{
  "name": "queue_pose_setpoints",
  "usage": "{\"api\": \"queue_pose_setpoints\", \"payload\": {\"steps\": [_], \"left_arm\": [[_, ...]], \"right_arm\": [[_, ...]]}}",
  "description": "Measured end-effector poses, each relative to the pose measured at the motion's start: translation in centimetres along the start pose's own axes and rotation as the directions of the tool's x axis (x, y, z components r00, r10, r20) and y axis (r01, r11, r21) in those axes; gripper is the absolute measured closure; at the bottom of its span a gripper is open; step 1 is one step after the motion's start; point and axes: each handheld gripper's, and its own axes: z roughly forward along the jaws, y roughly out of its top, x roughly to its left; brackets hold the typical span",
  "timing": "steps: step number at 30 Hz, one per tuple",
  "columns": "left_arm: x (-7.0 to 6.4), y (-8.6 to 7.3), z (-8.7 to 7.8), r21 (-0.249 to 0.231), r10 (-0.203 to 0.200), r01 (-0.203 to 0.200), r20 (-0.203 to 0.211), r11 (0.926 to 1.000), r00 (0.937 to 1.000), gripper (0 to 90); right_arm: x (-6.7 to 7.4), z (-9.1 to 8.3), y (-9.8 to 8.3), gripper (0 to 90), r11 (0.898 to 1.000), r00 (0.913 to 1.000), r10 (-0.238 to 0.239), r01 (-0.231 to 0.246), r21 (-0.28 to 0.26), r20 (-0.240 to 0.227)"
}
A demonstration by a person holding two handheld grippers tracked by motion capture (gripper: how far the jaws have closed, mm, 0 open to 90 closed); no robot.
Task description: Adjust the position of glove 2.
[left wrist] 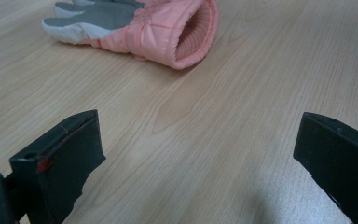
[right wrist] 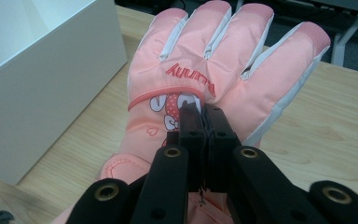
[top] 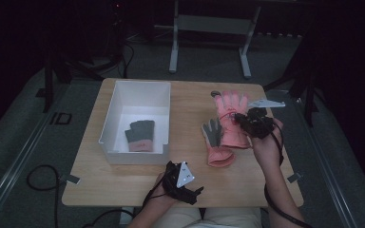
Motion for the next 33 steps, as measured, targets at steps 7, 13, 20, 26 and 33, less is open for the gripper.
{"api": "queue_pose_setpoints", "payload": {"steps": [7,13,20,26,33], "left_arm": [[0.0,0.0,-0.1,-0.005,0.000,0.000,-0.001,1.0000,1.0000,0.9],[0.1,0.0,-0.2,-0.010,-0.005,0.005,-0.003,0.9999,1.0000,0.9],[0.0,0.0,-0.2,-0.013,-0.005,0.005,-0.002,0.9999,1.0000,0.9],[0.0,0.0,-0.2,-0.011,-0.004,0.004,0.002,0.9999,1.0000,0.9],[0.0,0.0,-0.1,-0.002,-0.004,0.004,0.006,1.0000,1.0000,0.9]], "right_arm": [[1.8,1.9,-1.0,87.9,0.999,0.9998,0.019,-0.019,0.035,0.004],[2.0,3.7,-2.4,87.9,0.996,0.9993,0.018,-0.020,0.082,0.031],[2.2,4.9,-3.4,87.8,0.992,0.9991,0.025,-0.029,0.123,0.034],[2.0,6.3,-4.8,87.6,0.986,0.9981,0.043,-0.049,0.160,0.044],[1.9,8.1,-5.8,86.9,0.982,0.9981,0.045,-0.052,0.180,0.042]]}}
